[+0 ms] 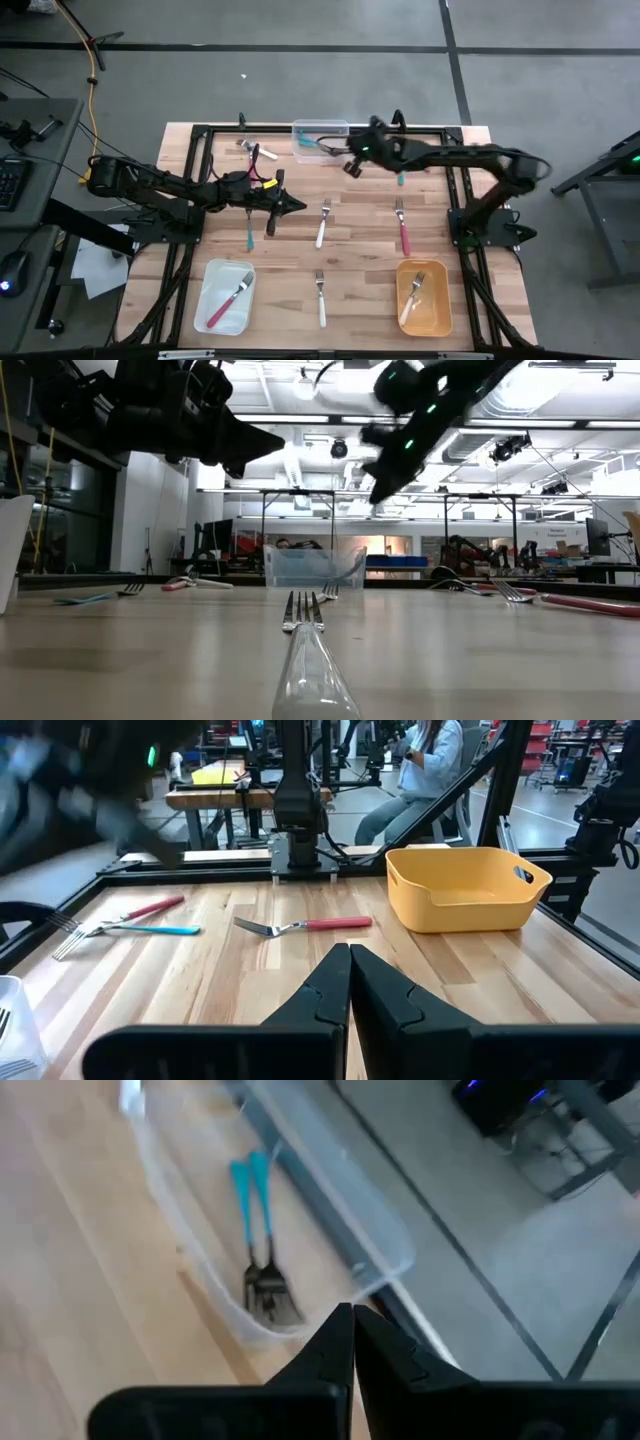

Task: Sort silverware by color (type)
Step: Put the red fork into the white bin

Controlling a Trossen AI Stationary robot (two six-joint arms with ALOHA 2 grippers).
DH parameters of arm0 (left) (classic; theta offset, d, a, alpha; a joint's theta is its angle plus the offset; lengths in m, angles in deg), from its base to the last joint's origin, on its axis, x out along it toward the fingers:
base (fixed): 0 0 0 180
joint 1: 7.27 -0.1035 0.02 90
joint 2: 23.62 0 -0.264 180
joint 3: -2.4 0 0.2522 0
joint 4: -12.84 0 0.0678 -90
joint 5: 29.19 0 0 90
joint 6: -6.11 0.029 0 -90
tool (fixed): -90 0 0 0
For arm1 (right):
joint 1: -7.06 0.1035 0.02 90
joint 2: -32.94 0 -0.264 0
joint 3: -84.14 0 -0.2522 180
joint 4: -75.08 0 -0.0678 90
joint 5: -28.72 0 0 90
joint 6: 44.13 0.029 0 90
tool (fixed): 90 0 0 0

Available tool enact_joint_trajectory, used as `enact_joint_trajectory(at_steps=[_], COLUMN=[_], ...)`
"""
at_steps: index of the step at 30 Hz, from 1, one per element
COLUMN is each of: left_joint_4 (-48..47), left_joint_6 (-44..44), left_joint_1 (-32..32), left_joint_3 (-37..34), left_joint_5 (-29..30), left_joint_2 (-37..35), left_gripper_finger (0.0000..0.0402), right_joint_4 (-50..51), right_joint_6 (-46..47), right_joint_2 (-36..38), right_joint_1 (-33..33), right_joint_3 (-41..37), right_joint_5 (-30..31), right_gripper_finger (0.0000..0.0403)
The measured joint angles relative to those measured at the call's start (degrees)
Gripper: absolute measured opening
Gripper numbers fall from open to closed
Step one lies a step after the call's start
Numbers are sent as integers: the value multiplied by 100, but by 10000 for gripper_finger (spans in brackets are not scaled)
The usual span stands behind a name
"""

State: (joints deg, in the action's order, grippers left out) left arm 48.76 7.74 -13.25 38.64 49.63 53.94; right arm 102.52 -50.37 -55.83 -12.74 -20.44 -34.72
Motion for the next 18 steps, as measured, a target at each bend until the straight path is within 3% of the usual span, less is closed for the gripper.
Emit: enact_joint_trajectory(at_steps=[10, 14, 18], left_joint_4=[-17, -17, -36], left_joint_6=[9, 7, 7], left_joint_1=[4, 4, 4], left_joint_3=[0, 0, 0], left_joint_5=[-31, -31, -31], left_joint_2=[0, 0, 0], left_gripper_finger=[3, 3, 3], right_joint_4=[-2347, -2216, -1610], right_joint_6=[1135, 1697, 1857], right_joint_2=[2122, 2638, 3017], right_joint_1=[441, 531, 516], right_joint_3=[-3187, -3727, -3752], right_joint_5=[-332, -535, -663], right_gripper_finger=[1, 1, 1])
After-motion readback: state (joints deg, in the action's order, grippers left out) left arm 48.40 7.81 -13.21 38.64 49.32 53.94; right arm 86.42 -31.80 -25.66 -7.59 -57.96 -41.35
